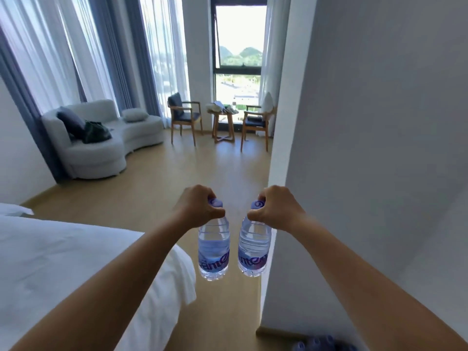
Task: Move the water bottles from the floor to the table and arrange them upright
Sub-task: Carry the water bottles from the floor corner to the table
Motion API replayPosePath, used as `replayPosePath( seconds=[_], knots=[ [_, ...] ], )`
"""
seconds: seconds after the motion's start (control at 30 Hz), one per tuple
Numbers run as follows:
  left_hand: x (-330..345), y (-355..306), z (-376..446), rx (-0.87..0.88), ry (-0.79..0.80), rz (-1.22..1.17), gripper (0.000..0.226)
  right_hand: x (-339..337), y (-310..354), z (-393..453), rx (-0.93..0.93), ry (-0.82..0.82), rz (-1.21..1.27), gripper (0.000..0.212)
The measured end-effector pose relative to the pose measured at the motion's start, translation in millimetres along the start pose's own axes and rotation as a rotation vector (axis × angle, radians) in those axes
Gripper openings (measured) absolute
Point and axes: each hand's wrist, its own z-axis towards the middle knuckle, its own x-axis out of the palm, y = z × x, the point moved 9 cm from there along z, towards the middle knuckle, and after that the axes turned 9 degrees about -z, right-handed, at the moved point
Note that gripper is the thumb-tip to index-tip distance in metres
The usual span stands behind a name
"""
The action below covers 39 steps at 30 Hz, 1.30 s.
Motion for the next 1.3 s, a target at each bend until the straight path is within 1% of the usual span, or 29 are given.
replayPosePath(
  seconds=[0.17, 0.27, 0.53, 0.7, 0.8, 0.93, 1.1, 1.2, 1.3],
  knots=[
    [-42.1, 23.1, 45.9, 0.025, 0.043, 0.056, 0.021, 12.3, 41.1, 53.7, -0.016, -0.008, -0.004, 0.032],
    [-59.4, 40.2, 76.1, 0.042, 0.042, 0.063, 0.021, 17.6, 54.9, 86.4, -0.004, -0.021, 0.011, 0.028],
    [-66.3, 81.1, 152.5, 0.027, 0.072, 0.026, 0.024, 33.2, 79.0, 168.2, 0.0, -0.004, 0.023, 0.029],
    [-48.6, 106.6, 208.1, 0.039, 0.102, 0.021, 0.022, 54.3, 69.5, 226.5, 0.035, 0.007, 0.026, 0.03],
    [-37.8, 122.7, 247.3, 0.054, 0.093, 0.01, 0.021, 68.6, 55.0, 267.1, 0.052, 0.012, 0.042, 0.03],
    [-28.5, 142.4, 314.0, 0.078, 0.065, -0.011, 0.022, 82.6, 36.5, 332.7, 0.058, 0.025, 0.044, 0.03],
    [-20.4, 160.0, 405.2, 0.109, 0.047, -0.007, 0.028, 94.8, 18.6, 422.3, 0.055, 0.064, 0.023, 0.03],
    [-18.3, 167.0, 455.4, 0.147, 0.024, -0.006, 0.026, 96.1, 6.8, 471.7, 0.06, 0.042, 0.022, 0.029],
    [-12.1, 170.6, 501.4, 0.175, 0.036, -0.015, 0.022, 96.4, -3.5, 515.4, 0.061, -0.021, 0.034, 0.03]
  ],
)
